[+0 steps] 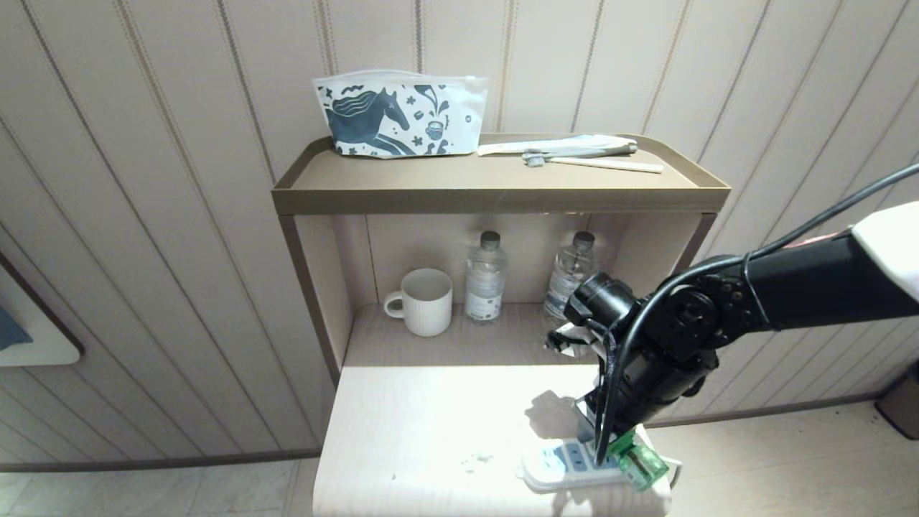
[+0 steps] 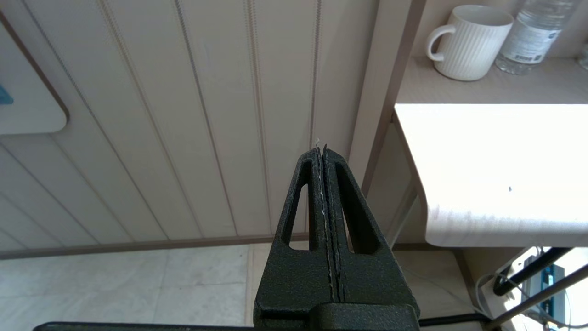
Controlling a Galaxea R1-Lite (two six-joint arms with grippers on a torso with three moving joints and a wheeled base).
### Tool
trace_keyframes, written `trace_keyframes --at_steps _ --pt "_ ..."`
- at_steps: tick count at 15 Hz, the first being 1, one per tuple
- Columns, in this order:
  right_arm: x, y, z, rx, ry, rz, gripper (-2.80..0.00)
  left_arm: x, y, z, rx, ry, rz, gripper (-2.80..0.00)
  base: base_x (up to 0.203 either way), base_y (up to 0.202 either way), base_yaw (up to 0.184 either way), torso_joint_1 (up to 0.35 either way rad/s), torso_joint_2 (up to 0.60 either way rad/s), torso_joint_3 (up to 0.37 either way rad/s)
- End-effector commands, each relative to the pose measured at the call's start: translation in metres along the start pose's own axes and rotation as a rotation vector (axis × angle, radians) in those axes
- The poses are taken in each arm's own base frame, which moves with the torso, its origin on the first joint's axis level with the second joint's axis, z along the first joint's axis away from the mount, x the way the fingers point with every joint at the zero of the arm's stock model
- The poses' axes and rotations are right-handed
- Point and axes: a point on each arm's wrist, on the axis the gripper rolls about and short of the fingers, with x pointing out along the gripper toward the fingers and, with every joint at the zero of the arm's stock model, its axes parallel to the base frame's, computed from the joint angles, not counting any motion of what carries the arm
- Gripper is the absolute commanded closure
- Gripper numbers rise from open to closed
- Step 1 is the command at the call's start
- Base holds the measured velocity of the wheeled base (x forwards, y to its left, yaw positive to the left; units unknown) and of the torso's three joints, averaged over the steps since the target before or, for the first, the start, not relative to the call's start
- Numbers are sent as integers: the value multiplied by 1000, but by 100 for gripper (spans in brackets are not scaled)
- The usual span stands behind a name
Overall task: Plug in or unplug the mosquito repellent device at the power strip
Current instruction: Insert the plug into the socket
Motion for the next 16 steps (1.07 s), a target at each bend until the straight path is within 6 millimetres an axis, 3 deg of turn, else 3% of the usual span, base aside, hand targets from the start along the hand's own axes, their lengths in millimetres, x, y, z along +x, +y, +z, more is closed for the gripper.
trace_keyframes --at_steps 1,5,16 --pt "-1 1 -4 0 -15 0 0 0 0 0 0 0 -2 0 0 0 0 0 0 0" --pt "7 2 -3 3 -57 -1 0 0 0 0 0 1 0 0 0 0 0 0 0 0" --pt "-13 0 13 12 -151 -5 0 0 0 0 0 1 0 0 0 0 0 0 0 0"
